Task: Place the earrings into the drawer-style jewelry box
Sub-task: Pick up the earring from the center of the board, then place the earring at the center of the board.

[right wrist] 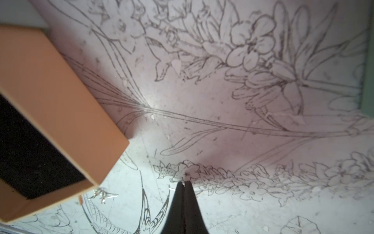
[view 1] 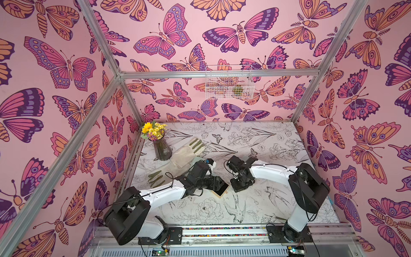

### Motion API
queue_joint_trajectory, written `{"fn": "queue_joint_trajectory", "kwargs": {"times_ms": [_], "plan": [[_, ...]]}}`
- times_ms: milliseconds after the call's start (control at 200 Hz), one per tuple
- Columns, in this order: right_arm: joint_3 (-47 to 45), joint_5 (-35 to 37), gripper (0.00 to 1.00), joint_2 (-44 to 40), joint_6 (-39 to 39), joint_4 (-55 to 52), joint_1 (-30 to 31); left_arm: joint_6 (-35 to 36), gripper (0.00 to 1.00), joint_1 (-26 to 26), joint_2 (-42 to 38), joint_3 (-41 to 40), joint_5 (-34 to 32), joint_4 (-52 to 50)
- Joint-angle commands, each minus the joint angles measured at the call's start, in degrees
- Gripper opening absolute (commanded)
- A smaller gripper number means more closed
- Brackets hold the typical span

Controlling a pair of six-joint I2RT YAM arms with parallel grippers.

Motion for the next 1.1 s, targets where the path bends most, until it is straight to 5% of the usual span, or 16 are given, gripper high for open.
{"fn": "queue_joint_trajectory", "kwargs": {"times_ms": [0,431,1092], "plan": [[0.7,2.3,0.0,-3.2,-1.3,-1.9,0.4,0.6,0.69,0.5,-1.2,-0.6,-0.3,0.2],[-9.8,2.6,0.0,-15.6,1.1,-5.4,-5.0,4.9,0.73,-2.2,5.1,6.4,0.6,-1.4],[-10.4,2.6,0.01,-10.1,-1.0,-3.7,-6.1,4.4,0.73,-6.0,8.6,7.7,-0.7,-1.4]]}}
